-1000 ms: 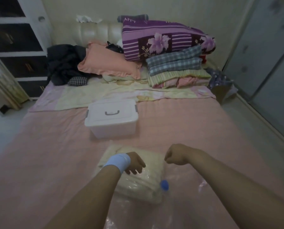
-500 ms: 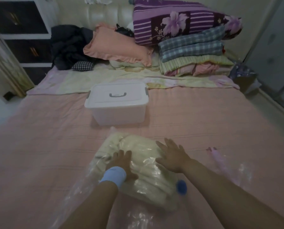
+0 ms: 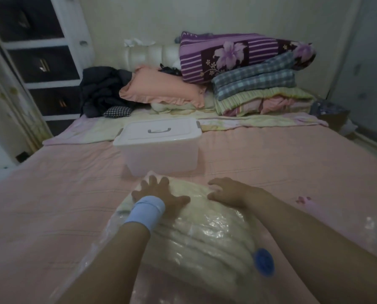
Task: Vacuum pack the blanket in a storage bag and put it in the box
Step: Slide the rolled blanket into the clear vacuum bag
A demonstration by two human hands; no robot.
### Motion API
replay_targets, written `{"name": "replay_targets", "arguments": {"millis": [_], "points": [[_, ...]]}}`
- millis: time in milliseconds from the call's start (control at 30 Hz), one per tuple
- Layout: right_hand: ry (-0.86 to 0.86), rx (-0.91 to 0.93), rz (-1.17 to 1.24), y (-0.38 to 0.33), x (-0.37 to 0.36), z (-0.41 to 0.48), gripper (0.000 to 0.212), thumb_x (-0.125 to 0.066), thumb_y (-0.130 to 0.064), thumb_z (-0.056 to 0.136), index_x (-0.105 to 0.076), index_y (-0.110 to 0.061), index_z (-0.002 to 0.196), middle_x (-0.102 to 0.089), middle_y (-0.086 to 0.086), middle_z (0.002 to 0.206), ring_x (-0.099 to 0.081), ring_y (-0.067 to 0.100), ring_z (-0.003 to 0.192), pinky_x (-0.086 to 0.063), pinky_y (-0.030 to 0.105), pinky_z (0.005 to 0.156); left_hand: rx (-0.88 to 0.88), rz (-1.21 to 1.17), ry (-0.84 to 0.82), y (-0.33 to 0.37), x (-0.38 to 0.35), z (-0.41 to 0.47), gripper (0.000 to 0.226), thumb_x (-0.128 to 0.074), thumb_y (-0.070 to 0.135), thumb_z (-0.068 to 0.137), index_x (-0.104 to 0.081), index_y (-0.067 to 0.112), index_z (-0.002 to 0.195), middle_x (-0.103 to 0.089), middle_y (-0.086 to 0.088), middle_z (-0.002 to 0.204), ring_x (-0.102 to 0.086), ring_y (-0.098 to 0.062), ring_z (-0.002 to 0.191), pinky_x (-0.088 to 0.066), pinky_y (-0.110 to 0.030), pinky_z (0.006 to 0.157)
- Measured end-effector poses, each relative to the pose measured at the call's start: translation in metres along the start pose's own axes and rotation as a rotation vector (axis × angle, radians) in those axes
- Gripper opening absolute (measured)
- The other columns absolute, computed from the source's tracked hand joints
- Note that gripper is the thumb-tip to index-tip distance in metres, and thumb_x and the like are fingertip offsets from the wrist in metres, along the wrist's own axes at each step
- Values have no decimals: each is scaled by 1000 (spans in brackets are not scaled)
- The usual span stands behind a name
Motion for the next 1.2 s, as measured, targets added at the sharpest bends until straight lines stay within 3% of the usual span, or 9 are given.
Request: {"name": "replay_targets", "arguments": {"millis": [133,400,600,700,767,833,900,1000,1200], "points": [[-48,-2,31,5,-21,-10,67,-38,-60,101,-23,-30,159,-23,-5,165,-25,19,150,-14,37,122,-58,12,91,3,-18,-7,103,-28,95,61,-24,39,147,-22,0,156,-20,-33,142,-20,-60,109],[113,-82,30,20,-26,-75,76,-31,-72,86,-46,-30,148,-47,-2,152,-47,24,134,-33,43,114,-6,20,335,13,6,-88,85,-44,77,79,-31,25,145,-15,-8,155,-18,-33,141,-31,-52,105],[215,-370,83,70,-28,-153,74,-22,-61,102,-40,-9,152,-32,14,161,-35,29,146,-26,37,119,-196,-197,-35,44,-26,-146,104,-47,79,78,-10,19,155,-21,-13,159,-34,-36,139,-41,-47,106],[209,-506,124,87,-31,-197,74,-22,-59,104,-30,-6,156,-24,15,164,-38,35,144,-36,40,114,-392,-287,-200,69,-51,-162,88,-49,61,91,-1,25,156,-18,-9,160,-32,-34,140,-37,-42,109],[171,-606,125,94,-30,-226,88,-21,-71,97,-15,-10,159,-19,16,165,-52,42,130,-51,46,98,-416,-284,-119,70,-52,-161,85,-51,58,92,-1,32,155,-22,-10,159,-35,-34,139,-36,-43,110],[257,-614,-74,95,-14,-241,100,-15,-84,82,-19,-22,159,-23,13,164,-48,39,134,-43,50,106,-436,-208,58,75,-38,-166,78,-54,52,91,-8,40,153,-27,-7,156,-42,-34,133,-41,-46,106],[402,-433,-166,74,-6,-239,89,-30,-82,86,-20,-32,158,-22,9,164,-31,35,145,-28,53,114,-496,-162,78,87,-34,-172,75,-56,46,89,-14,44,151,-24,-3,156,-41,-32,133,-43,-46,104],[157,-54,-133,30,-52,-231,109,-66,-76,76,3,-48,156,8,1,168,4,26,155,-10,53,123,-542,-4,-215,98,-67,-187,111,-69,57,78,11,38,152,8,-6,162,-12,-35,147,-29,-47,114],[315,-91,-149,59,-71,-221,131,-85,-62,60,10,-58,150,23,-4,165,14,24,154,-16,68,116,-595,82,-155,122,-105,-166,142,-83,58,62,32,39,144,24,-4,160,-14,-35,147,-30,-48,115]]}}
Point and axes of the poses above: each hand's wrist, its own z-axis towards the middle knuckle, its own x-axis out of the back of the hand, y = z × x, the point moved 10 cm from there along z, towards the middle knuckle
